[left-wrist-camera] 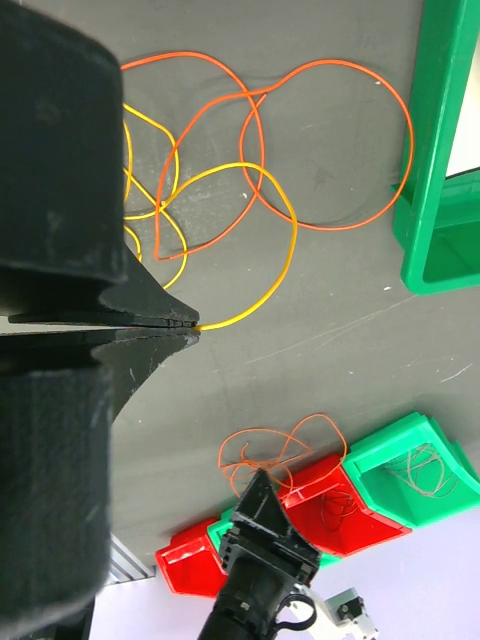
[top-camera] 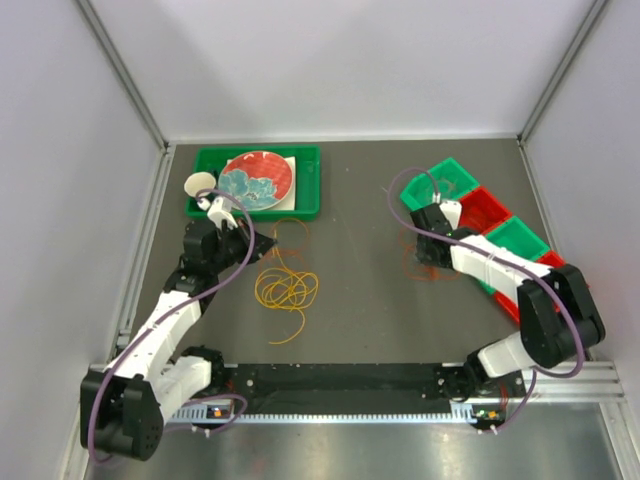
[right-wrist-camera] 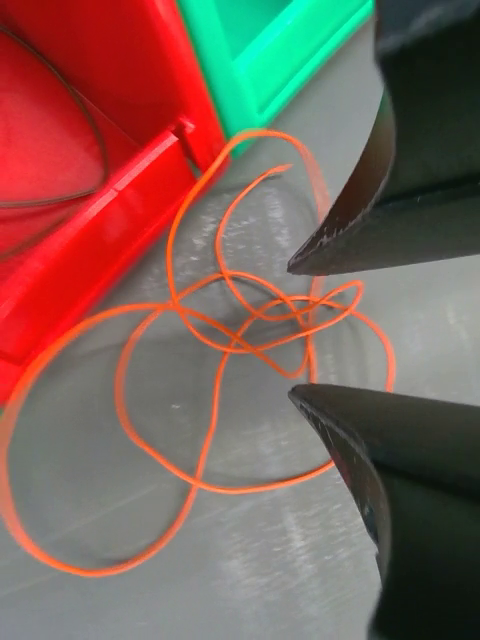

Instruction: Untangle the cables

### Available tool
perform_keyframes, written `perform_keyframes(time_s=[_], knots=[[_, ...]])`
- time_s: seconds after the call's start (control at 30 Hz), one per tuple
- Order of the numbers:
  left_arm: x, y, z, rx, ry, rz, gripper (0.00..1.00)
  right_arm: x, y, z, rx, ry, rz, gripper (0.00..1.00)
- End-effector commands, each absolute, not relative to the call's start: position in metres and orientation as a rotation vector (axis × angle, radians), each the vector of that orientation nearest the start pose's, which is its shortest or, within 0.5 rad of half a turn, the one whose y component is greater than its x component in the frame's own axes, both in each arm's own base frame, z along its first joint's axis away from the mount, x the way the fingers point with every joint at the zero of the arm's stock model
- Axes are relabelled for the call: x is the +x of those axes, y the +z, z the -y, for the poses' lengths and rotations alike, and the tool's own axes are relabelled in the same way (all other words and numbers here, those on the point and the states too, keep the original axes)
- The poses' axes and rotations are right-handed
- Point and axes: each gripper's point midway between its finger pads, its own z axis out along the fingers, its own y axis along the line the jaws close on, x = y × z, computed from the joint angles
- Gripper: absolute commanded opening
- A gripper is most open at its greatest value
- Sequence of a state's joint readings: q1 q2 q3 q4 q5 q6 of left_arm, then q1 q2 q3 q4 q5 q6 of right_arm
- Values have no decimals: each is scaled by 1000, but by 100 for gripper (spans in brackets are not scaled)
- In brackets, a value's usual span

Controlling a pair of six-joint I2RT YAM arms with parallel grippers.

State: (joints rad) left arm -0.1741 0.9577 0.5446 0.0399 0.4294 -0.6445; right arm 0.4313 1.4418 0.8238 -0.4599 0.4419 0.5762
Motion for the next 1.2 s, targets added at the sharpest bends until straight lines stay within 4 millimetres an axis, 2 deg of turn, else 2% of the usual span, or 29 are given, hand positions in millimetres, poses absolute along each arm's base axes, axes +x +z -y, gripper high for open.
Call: perform_keyframes(time_s=[0.0, 0.2, 0.37, 0.5, 0.7, 0.73, 0.8, 0.83, 0.93, 1.03, 1.07, 1.17], knots=[[294, 189, 150, -146, -948, -1973, 0, 319, 56, -76, 373, -158, -2426, 50], [296, 191, 151, -141, -953, -1969, 0, 328, 42, -78, 381, -164, -2451, 53], [295, 190, 149, -140, -939, -1973, 0, 330, 34, -70, 422, -186, -2445, 55], [295, 188, 148, -141, -931, -1978, 0, 332, 27, -70, 441, -184, -2456, 52], [294, 187, 148, -144, -928, -1979, 0, 331, 20, -71, 495, -158, -2469, 25], [294, 188, 148, -144, -928, -1979, 0, 330, 19, -71, 499, -157, -2472, 17], [294, 187, 147, -142, -925, -1979, 0, 329, 20, -71, 504, -150, -2469, 9], [294, 188, 147, -141, -925, -1977, 0, 328, 20, -71, 503, -148, -2470, 0], [294, 188, 147, -140, -919, -1980, 0, 327, 28, -73, 493, -117, -2460, 0], [295, 189, 146, -140, -915, -1978, 0, 327, 56, -74, 479, -69, -2401, 0], [295, 188, 146, -144, -915, -1979, 0, 326, 74, -73, 468, -42, -2363, 0], [296, 189, 146, -144, -915, -1974, 0, 320, 102, -66, 453, -42, -2313, 0]])
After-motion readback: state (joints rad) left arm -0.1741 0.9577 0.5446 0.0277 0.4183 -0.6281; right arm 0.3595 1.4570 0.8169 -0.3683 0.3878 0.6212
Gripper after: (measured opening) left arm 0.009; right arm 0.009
